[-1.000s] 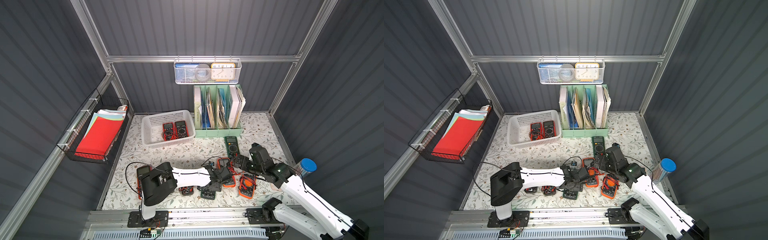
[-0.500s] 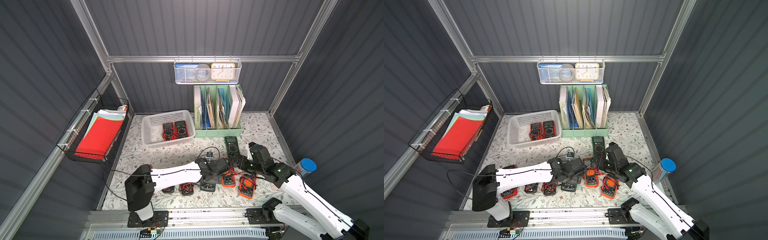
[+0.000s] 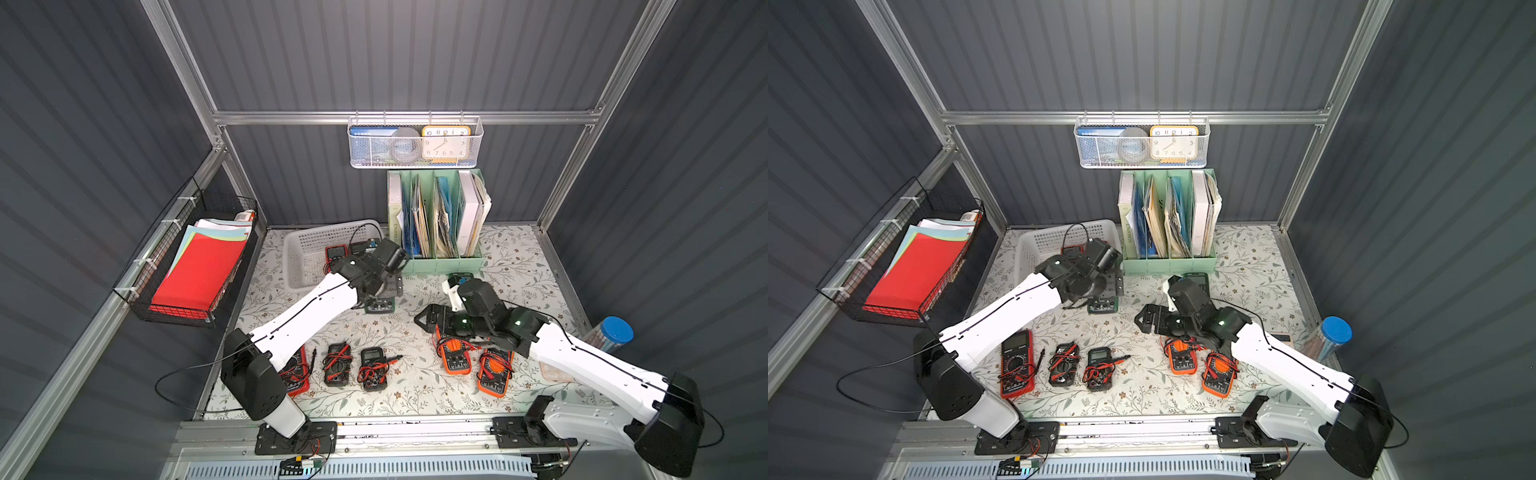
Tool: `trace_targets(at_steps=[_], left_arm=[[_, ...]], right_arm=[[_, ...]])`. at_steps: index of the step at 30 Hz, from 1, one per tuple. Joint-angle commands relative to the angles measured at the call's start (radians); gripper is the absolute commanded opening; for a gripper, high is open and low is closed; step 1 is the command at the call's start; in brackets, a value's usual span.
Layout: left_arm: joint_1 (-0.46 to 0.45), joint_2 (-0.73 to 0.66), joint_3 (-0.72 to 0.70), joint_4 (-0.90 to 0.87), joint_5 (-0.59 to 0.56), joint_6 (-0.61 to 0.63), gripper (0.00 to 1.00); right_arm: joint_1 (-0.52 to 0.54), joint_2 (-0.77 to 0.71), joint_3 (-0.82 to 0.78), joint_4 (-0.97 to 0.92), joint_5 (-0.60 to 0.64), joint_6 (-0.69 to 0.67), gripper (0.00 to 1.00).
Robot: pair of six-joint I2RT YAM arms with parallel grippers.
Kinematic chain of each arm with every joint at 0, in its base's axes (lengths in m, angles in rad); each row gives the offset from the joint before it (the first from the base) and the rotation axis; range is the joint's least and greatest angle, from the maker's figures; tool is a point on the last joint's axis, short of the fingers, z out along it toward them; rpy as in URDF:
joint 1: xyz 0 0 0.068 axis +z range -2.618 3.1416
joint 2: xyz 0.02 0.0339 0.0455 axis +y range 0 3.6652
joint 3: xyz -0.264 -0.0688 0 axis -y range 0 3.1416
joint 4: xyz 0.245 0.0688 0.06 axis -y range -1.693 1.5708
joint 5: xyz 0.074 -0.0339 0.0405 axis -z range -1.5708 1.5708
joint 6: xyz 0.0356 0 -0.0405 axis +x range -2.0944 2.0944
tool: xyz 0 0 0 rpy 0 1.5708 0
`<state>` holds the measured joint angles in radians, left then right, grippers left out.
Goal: Put the multimeter into the basket
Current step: Pick up the multimeter from the center of the board, then place the multimeter in the basket.
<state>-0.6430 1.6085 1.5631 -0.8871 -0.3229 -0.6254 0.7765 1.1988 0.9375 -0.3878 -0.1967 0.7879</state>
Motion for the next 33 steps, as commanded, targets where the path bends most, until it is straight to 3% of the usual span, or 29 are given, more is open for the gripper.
trace_targets(at_steps=[1, 8, 17, 33], left_arm=[[0.085, 0.032, 0.076, -0.017, -0.02, 0.169, 0.32], [0.279, 0.181, 0.215, 0.012, 0.012, 0.312, 0.32], [0.453, 0.342, 0.34, 0.012, 0.041, 0.388, 0.31], [0.597, 0.574, 0.502, -0.049, 0.032, 0.477, 0.32]], right_arm=[[0.042, 0.076, 0.059, 0.054, 0.028, -0.004, 0.99], [0.086, 0.192, 0.157, 0.057, 0.037, -0.031, 0.99], [0.088, 0.182, 0.134, 0.052, 0.086, -0.041, 0.99], [0.083, 0.124, 0.096, 0.047, 0.169, -0.047, 0.99]])
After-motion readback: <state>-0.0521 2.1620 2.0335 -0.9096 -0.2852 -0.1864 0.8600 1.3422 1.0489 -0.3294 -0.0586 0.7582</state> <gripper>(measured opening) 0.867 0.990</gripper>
